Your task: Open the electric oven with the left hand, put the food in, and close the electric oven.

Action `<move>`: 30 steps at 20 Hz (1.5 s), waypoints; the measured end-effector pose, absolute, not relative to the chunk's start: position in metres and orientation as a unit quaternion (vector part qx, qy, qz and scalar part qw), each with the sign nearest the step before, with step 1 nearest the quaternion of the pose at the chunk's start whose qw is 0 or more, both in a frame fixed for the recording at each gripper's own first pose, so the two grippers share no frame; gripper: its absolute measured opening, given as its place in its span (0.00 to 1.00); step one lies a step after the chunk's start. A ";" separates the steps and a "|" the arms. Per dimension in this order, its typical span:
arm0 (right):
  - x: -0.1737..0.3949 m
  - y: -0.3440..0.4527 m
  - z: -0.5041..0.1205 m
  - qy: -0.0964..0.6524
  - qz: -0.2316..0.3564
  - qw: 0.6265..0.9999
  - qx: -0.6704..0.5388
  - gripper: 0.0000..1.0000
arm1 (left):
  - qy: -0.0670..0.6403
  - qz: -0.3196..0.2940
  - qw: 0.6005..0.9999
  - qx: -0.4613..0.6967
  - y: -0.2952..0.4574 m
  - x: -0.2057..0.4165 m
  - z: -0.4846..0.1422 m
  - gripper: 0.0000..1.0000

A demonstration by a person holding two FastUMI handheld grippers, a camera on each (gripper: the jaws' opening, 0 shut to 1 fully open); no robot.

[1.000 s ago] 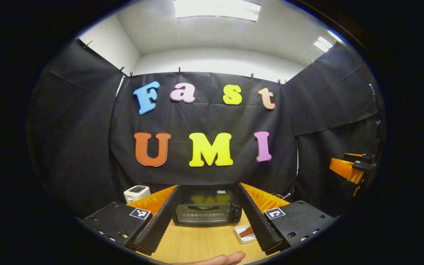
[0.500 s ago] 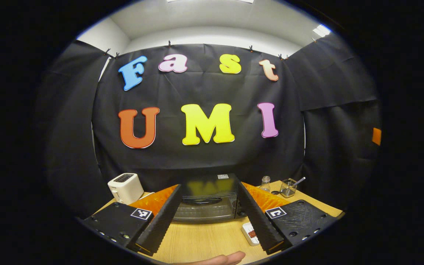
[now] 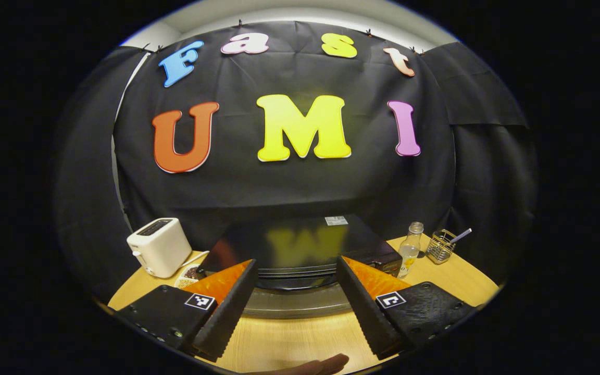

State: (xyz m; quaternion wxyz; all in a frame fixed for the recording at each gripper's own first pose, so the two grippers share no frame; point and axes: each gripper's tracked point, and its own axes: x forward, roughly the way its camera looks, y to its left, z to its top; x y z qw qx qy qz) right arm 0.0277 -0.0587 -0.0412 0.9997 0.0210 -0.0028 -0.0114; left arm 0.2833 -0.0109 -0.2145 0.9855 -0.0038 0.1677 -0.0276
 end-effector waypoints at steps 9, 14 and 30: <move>0.018 -0.075 -0.041 -0.003 -0.028 1.000 0.002 1.00 | 0.188 -0.027 0.982 0.002 -0.009 0.319 -0.258 0.96; 0.012 -0.079 -0.039 -0.008 -0.030 1.000 -0.003 1.00 | 0.197 -0.030 0.980 -0.010 -0.012 0.321 -0.262 0.95; -0.003 -0.073 -0.044 -0.006 -0.023 1.000 -0.006 1.00 | 0.160 -0.045 0.986 0.024 -0.016 0.218 -0.286 0.97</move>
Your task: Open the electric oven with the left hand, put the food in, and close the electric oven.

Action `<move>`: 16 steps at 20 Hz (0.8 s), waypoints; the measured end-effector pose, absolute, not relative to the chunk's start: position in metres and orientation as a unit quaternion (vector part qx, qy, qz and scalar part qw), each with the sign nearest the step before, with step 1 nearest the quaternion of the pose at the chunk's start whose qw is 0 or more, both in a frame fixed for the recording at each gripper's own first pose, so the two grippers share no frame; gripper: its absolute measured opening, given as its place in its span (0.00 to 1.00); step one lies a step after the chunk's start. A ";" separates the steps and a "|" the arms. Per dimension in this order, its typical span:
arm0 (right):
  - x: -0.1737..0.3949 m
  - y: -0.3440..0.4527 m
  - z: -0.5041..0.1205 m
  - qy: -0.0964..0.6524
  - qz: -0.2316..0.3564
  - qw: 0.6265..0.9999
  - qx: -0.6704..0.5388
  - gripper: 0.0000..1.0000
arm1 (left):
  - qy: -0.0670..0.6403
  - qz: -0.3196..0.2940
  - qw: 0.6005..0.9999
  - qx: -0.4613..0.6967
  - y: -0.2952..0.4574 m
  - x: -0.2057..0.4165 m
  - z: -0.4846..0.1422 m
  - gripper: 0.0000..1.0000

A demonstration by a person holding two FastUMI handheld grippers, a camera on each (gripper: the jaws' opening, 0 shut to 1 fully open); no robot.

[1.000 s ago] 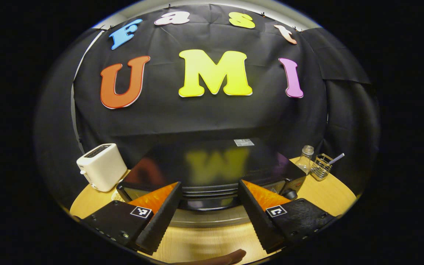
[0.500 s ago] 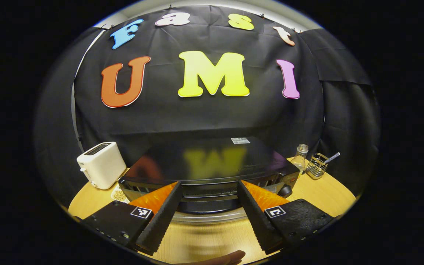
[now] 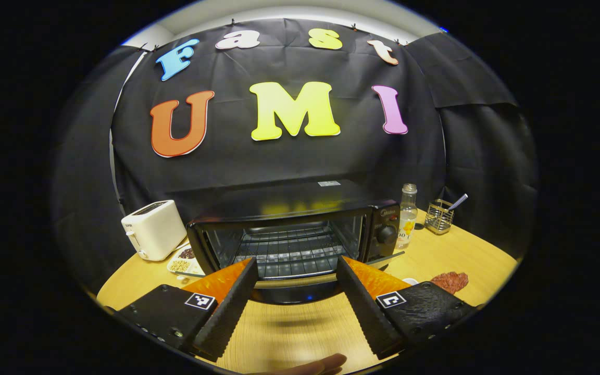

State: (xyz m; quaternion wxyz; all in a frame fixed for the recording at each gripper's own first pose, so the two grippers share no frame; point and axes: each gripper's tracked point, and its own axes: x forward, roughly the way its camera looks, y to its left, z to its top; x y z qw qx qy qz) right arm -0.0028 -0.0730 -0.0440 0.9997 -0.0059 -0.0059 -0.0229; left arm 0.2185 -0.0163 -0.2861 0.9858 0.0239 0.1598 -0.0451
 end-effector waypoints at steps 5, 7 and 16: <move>-0.005 -0.070 -0.052 0.001 -0.020 1.000 -0.004 1.00 | 0.169 -0.041 0.984 0.025 -0.018 0.184 -0.314 0.96; -0.004 -0.068 -0.056 0.005 -0.018 1.000 -0.003 1.00 | 0.181 -0.042 0.982 0.016 -0.020 0.171 -0.331 0.96; 0.007 -0.060 -0.076 0.026 -0.014 0.999 -0.013 1.00 | 0.232 -0.022 0.973 -0.009 -0.005 0.152 -0.391 0.94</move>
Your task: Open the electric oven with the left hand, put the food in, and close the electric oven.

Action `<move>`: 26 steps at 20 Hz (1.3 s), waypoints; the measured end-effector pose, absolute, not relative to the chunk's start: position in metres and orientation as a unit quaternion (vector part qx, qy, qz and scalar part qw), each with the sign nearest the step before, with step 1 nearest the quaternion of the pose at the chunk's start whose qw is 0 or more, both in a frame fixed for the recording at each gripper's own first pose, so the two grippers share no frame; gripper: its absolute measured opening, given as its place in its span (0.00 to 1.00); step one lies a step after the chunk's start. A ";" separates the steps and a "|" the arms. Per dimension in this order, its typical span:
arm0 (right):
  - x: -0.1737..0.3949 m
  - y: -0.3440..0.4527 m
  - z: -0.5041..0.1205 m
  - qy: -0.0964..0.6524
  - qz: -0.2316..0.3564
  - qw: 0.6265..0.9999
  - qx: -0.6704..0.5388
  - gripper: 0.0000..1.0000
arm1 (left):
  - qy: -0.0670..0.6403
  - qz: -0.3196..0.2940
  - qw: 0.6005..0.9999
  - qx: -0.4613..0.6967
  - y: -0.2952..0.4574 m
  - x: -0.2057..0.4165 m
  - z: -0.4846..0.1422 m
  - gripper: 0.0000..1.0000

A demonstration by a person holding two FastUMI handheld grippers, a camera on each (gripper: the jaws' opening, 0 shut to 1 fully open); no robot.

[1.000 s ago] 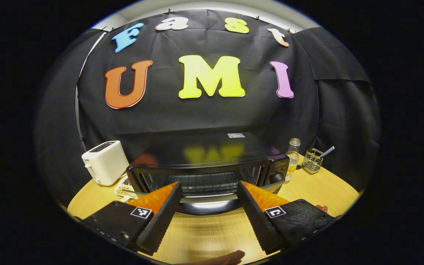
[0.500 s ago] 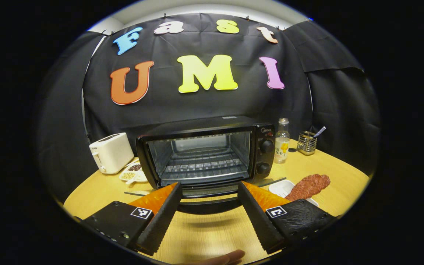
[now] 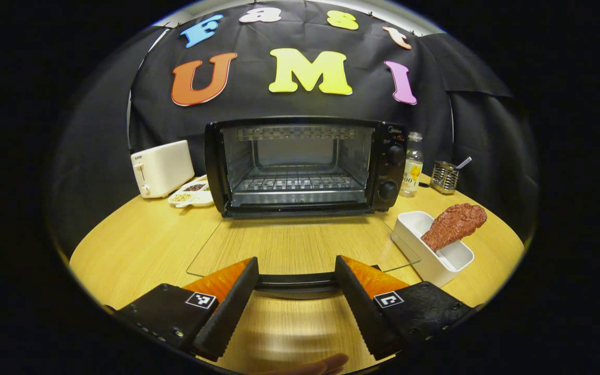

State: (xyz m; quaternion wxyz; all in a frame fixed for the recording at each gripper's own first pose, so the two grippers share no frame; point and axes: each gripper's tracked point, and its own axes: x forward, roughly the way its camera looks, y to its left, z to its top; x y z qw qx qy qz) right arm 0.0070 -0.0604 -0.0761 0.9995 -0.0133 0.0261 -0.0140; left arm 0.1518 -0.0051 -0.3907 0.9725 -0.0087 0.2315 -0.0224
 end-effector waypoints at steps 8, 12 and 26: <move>0.029 -0.042 -0.109 0.072 0.015 0.997 -0.026 1.00 | 0.229 -0.012 0.973 -0.015 -0.002 0.147 -0.388 0.96; 0.052 -0.035 -0.140 0.116 0.038 0.992 -0.044 1.00 | 0.210 -0.009 0.977 -0.030 -0.001 0.130 -0.356 0.95; 0.154 0.009 -0.296 0.328 0.147 0.933 0.027 1.00 | 0.031 0.068 0.997 -0.014 0.045 0.046 -0.137 0.96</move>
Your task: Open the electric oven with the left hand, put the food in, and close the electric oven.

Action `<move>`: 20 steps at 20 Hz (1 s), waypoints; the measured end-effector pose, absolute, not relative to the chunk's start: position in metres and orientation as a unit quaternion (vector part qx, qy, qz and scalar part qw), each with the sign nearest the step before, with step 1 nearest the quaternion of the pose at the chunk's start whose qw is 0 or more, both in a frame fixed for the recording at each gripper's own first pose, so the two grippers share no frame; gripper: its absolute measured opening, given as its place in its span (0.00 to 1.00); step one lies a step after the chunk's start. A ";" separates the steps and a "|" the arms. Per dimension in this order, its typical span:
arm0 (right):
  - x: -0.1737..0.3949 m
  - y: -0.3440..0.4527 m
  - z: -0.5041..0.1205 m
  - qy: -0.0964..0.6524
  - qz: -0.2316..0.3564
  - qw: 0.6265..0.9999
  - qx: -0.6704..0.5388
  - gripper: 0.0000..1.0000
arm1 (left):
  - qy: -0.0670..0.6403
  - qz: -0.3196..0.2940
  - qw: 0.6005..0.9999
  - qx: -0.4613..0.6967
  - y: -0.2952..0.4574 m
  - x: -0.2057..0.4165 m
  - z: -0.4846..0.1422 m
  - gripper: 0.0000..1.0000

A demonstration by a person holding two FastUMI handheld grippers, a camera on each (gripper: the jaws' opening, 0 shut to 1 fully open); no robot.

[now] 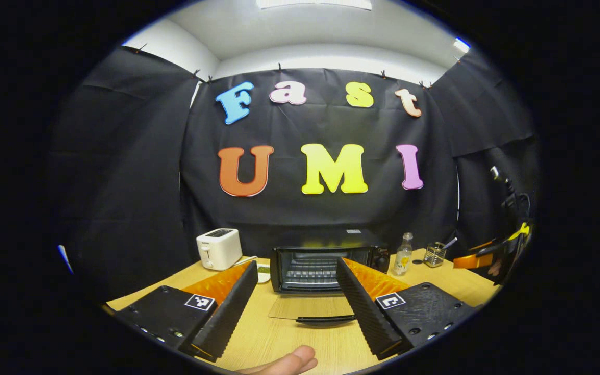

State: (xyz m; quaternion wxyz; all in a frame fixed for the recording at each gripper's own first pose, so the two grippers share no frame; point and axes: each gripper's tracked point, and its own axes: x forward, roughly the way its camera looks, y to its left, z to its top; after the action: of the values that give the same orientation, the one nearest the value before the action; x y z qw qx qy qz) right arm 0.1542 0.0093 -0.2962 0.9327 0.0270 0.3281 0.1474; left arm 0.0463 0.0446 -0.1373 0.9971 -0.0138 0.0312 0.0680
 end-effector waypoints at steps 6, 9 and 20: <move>0.163 0.053 -0.357 0.434 0.202 0.856 0.194 0.93 | 0.016 0.029 0.999 -0.038 0.025 0.013 -0.115 0.95; 0.162 0.074 -0.370 0.469 0.227 0.811 0.267 0.81 | 0.028 0.006 0.999 -0.028 0.016 0.002 -0.116 0.94; 0.137 0.073 -0.331 0.394 0.234 0.882 0.106 0.09 | 0.047 -0.009 0.998 -0.034 0.022 -0.015 -0.120 0.95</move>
State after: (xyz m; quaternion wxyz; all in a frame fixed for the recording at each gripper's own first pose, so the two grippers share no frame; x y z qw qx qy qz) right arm 0.1365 0.0726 -0.3309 0.8823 0.1064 0.3943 0.2338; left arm -0.0149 0.0221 -0.1201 0.9983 -0.0336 0.0472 -0.0095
